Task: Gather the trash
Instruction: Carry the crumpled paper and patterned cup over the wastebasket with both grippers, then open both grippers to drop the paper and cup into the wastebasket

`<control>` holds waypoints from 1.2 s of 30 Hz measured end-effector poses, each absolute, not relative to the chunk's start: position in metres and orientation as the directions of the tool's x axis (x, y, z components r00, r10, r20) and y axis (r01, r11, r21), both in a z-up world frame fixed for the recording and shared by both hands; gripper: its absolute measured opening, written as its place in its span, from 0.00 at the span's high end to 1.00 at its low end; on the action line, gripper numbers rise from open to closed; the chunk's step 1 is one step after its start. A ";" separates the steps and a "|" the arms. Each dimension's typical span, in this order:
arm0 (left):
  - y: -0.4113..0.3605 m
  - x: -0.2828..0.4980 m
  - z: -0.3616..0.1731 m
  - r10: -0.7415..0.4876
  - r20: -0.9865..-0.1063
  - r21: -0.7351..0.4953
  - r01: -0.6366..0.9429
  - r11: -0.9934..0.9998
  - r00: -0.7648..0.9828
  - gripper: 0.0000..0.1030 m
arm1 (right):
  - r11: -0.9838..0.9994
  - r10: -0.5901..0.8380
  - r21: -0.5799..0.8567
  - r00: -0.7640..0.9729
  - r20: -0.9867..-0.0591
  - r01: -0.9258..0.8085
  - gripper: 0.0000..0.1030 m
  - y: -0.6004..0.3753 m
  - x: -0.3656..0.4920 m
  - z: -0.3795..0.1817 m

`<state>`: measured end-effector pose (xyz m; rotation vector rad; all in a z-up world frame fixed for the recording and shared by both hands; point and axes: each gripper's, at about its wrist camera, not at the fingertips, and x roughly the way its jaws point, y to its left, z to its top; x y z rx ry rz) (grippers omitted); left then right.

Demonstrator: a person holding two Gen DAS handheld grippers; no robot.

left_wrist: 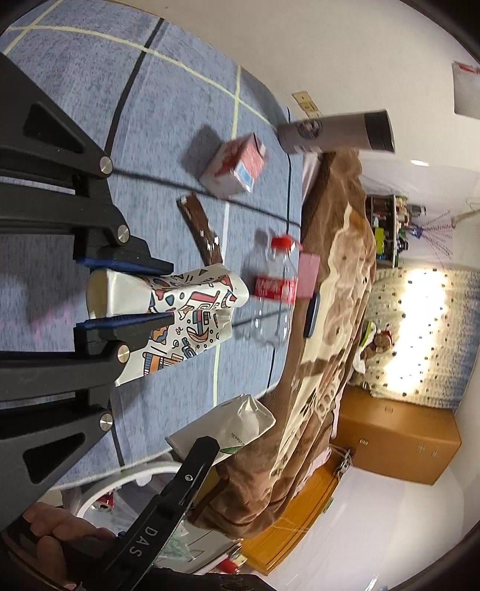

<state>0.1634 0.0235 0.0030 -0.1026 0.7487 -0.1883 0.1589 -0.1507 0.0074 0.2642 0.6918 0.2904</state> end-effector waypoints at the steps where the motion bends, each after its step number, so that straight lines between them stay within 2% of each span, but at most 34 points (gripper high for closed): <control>1: 0.019 0.163 0.004 -0.211 -0.665 -0.156 0.144 0.977 0.716 0.80 | 0.927 0.345 0.335 0.736 -0.583 -0.169 0.93 -0.154 0.157 0.008; 21: -0.105 0.152 0.016 -0.334 -0.652 -0.099 0.360 0.928 0.681 0.80 | 0.936 0.202 0.352 0.805 -0.557 0.009 0.93 -0.245 0.118 0.013; 36: -0.195 0.149 0.002 -0.418 -0.694 -0.087 0.508 0.857 0.586 0.80 | 0.927 0.081 0.335 0.782 -0.618 0.169 0.93 -0.305 0.101 -0.005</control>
